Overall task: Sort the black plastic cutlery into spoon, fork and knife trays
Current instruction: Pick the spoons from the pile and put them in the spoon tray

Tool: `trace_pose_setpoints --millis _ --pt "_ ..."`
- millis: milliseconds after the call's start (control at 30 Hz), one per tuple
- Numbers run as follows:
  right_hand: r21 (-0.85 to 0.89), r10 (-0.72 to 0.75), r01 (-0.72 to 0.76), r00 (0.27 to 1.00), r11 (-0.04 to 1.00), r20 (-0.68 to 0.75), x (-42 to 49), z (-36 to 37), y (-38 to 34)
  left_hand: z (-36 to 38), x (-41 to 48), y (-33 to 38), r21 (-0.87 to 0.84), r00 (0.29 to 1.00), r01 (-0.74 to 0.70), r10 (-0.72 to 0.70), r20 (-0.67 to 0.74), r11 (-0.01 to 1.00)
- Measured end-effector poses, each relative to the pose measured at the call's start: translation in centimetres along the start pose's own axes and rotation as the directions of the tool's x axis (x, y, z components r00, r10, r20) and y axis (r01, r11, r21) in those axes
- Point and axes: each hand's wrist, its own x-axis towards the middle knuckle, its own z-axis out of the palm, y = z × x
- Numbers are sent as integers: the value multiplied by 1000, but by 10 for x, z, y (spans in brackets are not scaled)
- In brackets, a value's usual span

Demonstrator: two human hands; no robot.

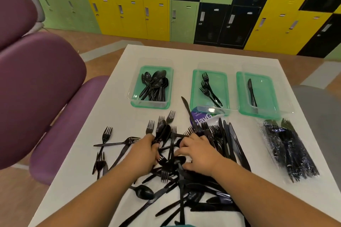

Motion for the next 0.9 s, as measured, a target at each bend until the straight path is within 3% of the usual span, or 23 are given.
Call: trace_pose_setpoints --millis 133,267,400,600,633,700,733,800,900 --pt "34 61 -58 993 998 -97 1 -3 1 7 -2 6 101 999 -8 13 -46 995" --pt "158 120 -93 978 983 -170 2 -26 7 6 -2 10 -81 999 -25 21 -48 996" --pt "519 230 -80 945 851 -232 6 -56 2 12 2 20 -246 1000 -23 24 1 969" --pt "735 354 -84 909 673 -219 11 -59 -1 9 8 20 -367 999 27 -32 -7 930" --pt "661 337 -120 918 741 -211 12 -53 1 6 8 19 -390 999 34 -44 -17 920" --pt "269 191 -137 964 953 -184 15 -39 4 0 9 16 -455 997 61 -74 -10 888" --pt "71 135 -126 980 989 -143 16 -30 4 -3 10 15 -477 997 75 -83 5 876" --pt "-142 114 -127 989 982 -99 16 -16 3 -6 11 14 -495 995 96 -88 40 864" --pt "-186 113 -146 978 972 -175 16 -3 1 -8 9 16 -547 992 120 -77 100 828"
